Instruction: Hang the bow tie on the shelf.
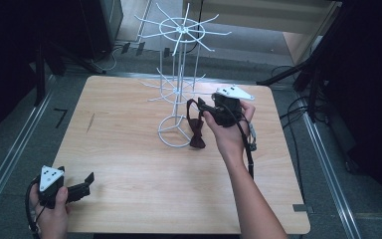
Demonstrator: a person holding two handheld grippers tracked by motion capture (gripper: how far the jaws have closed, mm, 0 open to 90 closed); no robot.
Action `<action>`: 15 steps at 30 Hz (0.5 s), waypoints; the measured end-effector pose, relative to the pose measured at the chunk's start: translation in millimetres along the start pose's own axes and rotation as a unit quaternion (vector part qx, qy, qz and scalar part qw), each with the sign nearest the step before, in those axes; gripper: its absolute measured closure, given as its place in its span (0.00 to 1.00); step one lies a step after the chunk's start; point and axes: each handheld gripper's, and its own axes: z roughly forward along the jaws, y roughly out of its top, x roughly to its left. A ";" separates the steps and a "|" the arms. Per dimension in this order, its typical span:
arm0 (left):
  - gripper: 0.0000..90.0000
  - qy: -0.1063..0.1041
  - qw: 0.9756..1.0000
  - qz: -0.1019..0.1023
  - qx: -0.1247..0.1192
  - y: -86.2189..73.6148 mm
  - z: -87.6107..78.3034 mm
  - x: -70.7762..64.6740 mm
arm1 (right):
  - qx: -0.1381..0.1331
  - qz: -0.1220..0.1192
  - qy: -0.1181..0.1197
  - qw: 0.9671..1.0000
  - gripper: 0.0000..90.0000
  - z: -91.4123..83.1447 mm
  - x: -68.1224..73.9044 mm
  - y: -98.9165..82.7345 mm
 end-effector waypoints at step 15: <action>0.00 0.001 1.000 0.002 0.000 0.0 -0.1 -0.2 | -0.012 -0.008 -0.022 1.000 0.39 -15.4 -16.5 -12.3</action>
